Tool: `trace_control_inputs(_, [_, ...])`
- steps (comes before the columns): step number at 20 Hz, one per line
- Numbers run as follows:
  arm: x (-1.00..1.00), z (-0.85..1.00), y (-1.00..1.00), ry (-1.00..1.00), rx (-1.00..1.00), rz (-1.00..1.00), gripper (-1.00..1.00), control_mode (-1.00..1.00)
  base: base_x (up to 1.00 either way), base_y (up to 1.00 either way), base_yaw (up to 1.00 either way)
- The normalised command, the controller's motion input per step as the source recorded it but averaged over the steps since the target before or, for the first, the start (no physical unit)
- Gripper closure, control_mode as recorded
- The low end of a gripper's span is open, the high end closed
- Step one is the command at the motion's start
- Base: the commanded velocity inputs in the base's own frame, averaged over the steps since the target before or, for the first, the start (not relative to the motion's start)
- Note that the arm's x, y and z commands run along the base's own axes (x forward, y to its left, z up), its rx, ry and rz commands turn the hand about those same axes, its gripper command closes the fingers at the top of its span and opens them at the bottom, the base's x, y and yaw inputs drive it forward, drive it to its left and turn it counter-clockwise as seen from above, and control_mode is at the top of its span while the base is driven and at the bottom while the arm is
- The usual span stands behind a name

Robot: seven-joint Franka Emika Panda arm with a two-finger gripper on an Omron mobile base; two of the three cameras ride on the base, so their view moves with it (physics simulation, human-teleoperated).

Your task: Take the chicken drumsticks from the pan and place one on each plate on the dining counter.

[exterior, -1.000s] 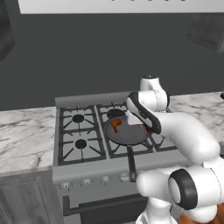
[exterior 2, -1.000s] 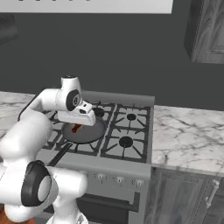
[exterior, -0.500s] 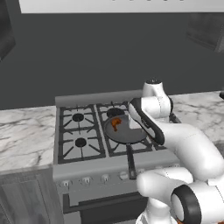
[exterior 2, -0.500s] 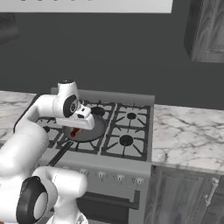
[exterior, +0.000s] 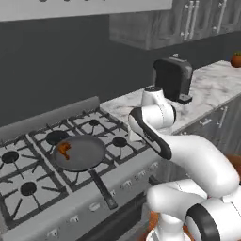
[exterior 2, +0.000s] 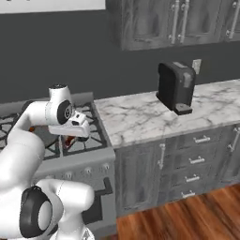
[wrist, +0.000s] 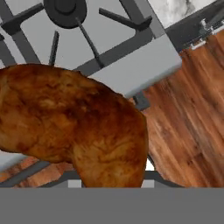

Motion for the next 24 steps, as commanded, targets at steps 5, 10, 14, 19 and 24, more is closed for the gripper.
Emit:
trace_control_inputs(5, [0.0,0.0,0.0,0.0,0.0,0.0,1.0,1.0,0.0,0.0,-1.0])
trace_control_inputs(10, [0.0,0.0,0.0,0.0,0.0,0.0,1.0,1.0,0.0,0.0,-1.0])
trace_control_inputs(14, [0.0,0.0,0.0,0.0,0.0,0.0,1.0,1.0,0.0,0.0,-1.0])
trace_control_inputs(19, [0.0,0.0,0.0,0.0,0.0,0.0,1.0,1.0,0.0,0.0,-1.0])
trace_control_inputs(24, [0.0,0.0,0.0,0.0,0.0,0.0,1.0,1.0,0.0,0.0,-1.0])
